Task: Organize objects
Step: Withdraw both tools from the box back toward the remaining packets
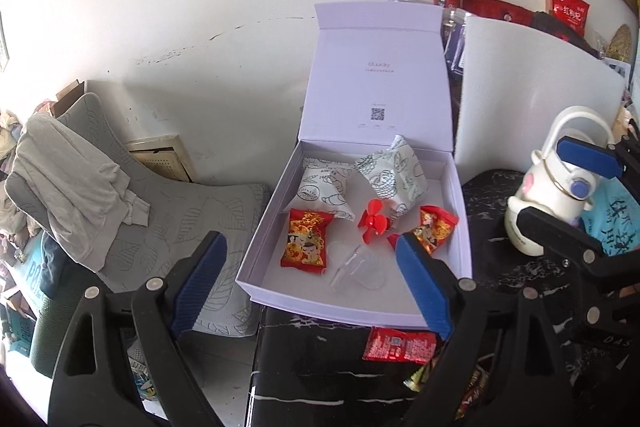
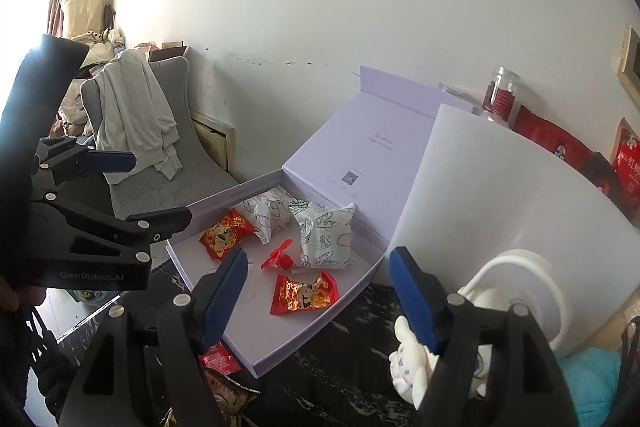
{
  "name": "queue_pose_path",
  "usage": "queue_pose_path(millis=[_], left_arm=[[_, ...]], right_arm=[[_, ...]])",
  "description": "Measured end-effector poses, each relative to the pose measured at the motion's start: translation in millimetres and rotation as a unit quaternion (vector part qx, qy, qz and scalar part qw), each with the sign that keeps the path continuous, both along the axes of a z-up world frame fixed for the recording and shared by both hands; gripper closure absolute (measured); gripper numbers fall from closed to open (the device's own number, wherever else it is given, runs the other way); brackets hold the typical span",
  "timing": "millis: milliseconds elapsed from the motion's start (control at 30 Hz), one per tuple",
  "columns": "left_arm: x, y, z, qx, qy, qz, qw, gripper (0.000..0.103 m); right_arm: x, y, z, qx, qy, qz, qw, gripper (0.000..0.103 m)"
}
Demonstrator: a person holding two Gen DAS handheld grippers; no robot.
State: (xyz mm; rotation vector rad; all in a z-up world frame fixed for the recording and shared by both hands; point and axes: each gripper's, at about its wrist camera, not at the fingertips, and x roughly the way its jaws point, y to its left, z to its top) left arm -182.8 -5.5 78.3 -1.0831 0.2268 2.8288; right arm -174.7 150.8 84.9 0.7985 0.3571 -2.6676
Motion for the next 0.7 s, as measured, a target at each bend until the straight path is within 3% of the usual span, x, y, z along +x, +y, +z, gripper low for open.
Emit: queue_pose_path(millis=[333,700], left_arm=[[37.3,3.7,13.1,0.015,0.015,-0.011,0.9997,0.014],[79.2,4.7,2.2,0.019,0.009,-0.022,0.9995,0.013]], right_arm=[[39.6,11.6,10.1,-0.007,0.002,-0.012,1.000,0.028],[76.2,14.6,1.3,-0.020,-0.009,-0.008,1.000,0.026]])
